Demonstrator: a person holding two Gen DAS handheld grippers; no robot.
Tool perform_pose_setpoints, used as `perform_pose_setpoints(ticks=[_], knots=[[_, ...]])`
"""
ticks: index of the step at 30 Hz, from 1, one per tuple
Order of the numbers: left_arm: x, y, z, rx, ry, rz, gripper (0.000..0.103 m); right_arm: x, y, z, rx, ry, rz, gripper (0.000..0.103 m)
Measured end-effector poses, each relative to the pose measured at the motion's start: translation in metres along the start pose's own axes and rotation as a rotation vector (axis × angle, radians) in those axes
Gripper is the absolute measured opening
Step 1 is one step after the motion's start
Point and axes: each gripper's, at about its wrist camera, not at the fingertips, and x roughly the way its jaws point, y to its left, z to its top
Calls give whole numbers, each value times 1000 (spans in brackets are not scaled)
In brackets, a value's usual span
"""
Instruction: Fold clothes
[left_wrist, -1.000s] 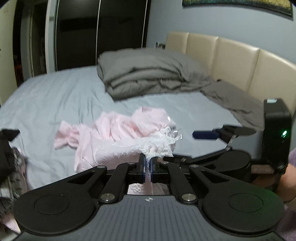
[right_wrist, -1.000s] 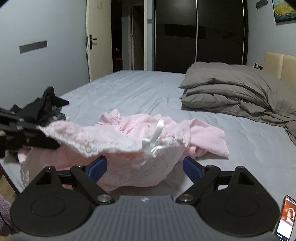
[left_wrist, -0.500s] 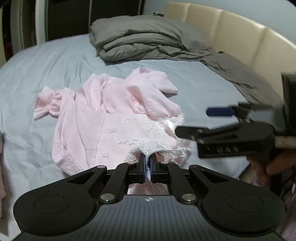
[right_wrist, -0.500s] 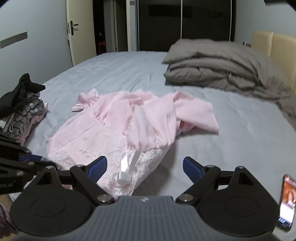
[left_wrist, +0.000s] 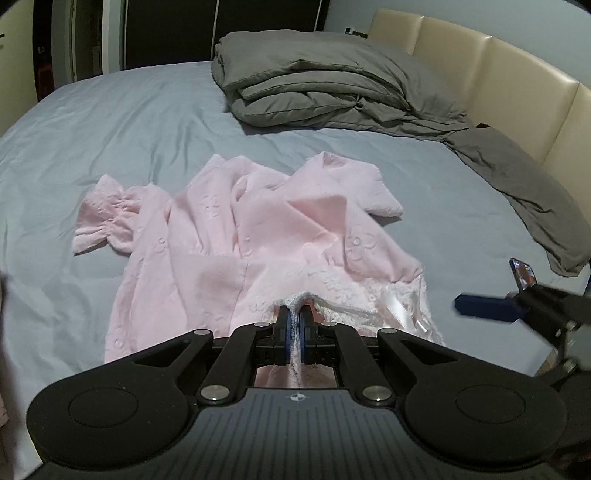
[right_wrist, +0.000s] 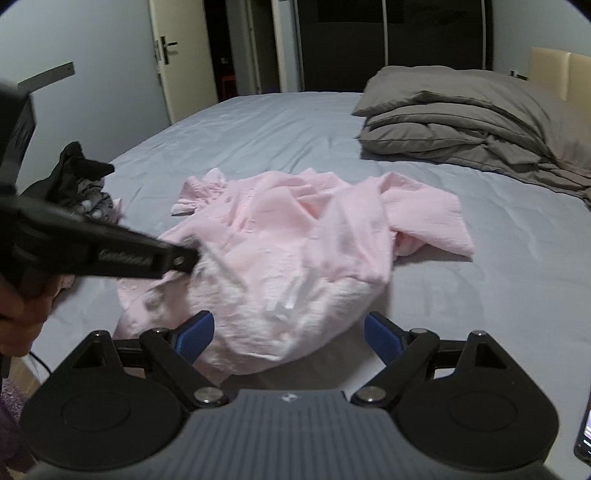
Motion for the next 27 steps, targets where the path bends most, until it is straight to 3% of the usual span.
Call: perform_pose_setpoints(ticks=[3,5,6,13,17,19,21,23,27], knots=[[-3,0,4,-5,-24,2,2,5,3,0,1,14,28,88],[-6,3,6,-7,-52,24,2,14,2,0,5,28,19,71],[-8,5,8,-11,-65,32,2,17,0,1,10,29,16,56],[-13,16,15,-46,-102,62,2,32,-4,28,44,-26,1,30],[-18,23,17,-76,-110,29,5,47,-6,42,54,-37,-4,27],[-23,24,15,-65,-112,21,15,56,-9,47,72,-31,-7,26],[-30,23,11,-41,-118,19,33,61,-13,49,87,-25,-12,26],[-38,22,4,-4,-123,12,44,65,-16,51,94,-21,-17,26],[-53,20,-14,73,-114,-23,45,69,-18,51,90,-12,-24,26]])
